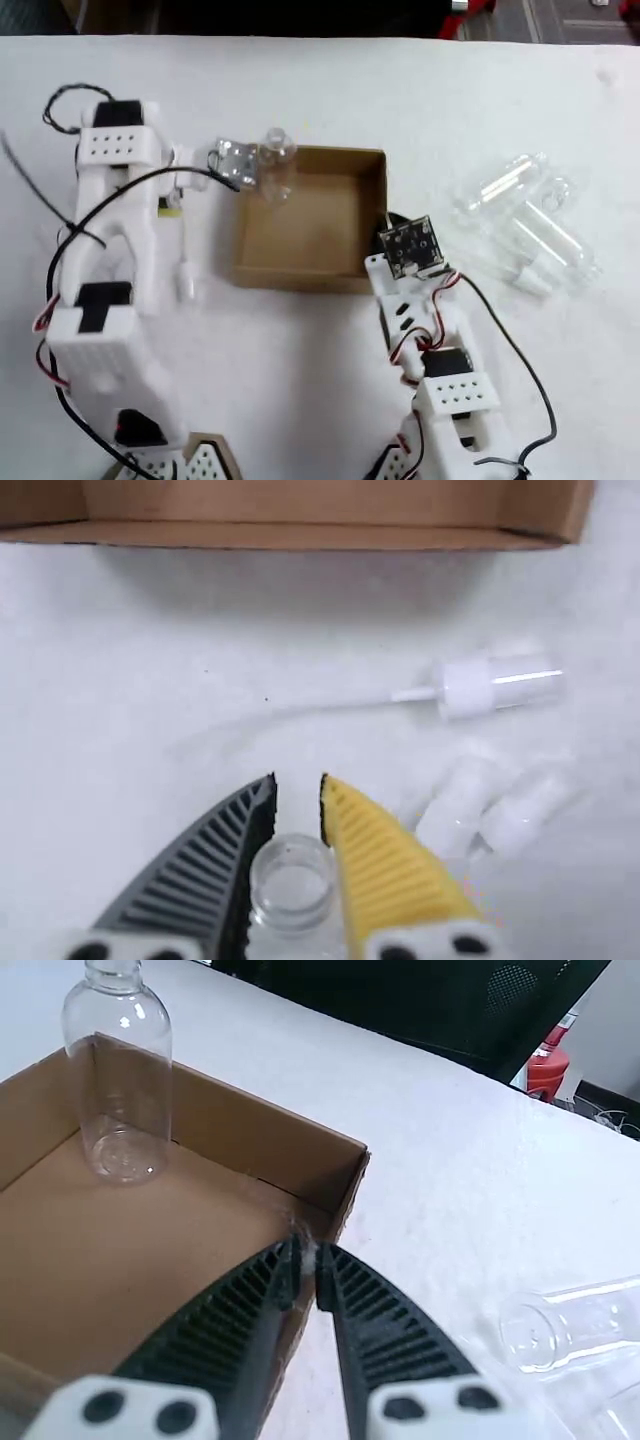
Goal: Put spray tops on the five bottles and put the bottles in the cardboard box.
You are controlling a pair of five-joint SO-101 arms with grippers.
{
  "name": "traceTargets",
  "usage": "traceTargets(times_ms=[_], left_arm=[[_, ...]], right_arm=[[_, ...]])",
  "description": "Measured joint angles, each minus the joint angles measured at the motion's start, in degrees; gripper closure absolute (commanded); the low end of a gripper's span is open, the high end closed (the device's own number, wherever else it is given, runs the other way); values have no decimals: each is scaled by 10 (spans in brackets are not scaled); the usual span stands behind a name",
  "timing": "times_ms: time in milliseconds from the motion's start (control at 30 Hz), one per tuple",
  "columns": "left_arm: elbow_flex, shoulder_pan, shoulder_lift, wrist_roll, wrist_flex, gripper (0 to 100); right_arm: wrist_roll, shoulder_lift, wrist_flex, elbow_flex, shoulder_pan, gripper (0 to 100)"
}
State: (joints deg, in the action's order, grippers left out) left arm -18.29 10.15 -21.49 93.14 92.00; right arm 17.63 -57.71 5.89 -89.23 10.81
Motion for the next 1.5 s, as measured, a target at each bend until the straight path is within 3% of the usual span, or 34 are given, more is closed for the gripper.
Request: traceTargets(times_ms=[167, 633, 1167, 1333, 1500], left_arm=[[-41, -25, 87, -91, 84, 978], [-52, -120, 430, -400, 94, 977], [-52, -236, 546, -560, 94, 979], [-52, -240, 556, -694, 94, 979], [8, -270, 562, -899, 56, 978]], right_arm=[[0, 0, 0, 0, 0, 978], [0, 0, 0, 0, 0, 978], [0, 0, 0, 0, 0, 978], [0, 0, 0, 0, 0, 978], [0, 0, 0, 0, 0, 981]])
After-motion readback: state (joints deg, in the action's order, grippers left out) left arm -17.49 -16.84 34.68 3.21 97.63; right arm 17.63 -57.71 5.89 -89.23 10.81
